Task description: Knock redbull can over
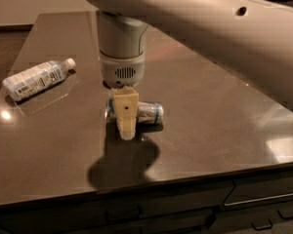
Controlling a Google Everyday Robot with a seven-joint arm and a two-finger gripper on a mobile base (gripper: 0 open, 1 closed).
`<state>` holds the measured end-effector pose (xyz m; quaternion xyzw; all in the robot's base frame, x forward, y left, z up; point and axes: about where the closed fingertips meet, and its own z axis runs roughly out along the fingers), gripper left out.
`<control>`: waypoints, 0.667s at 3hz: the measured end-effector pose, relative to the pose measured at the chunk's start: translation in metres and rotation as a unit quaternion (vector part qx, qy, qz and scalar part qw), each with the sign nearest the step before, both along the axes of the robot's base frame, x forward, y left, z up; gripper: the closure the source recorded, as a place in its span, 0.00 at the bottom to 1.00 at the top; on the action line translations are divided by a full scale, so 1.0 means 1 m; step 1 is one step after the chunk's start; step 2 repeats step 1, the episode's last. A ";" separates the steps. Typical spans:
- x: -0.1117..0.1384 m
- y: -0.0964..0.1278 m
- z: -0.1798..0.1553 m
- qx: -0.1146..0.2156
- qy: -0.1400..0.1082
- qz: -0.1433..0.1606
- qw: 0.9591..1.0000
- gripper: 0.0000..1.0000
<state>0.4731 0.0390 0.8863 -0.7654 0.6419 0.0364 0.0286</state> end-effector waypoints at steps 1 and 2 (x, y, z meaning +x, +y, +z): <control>0.002 0.003 0.000 0.006 -0.006 0.000 1.000 0.00; 0.002 0.003 0.000 0.006 -0.006 0.000 1.000 0.00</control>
Offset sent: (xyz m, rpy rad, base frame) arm 0.0000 0.0000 0.0000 0.0000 0.0000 0.0000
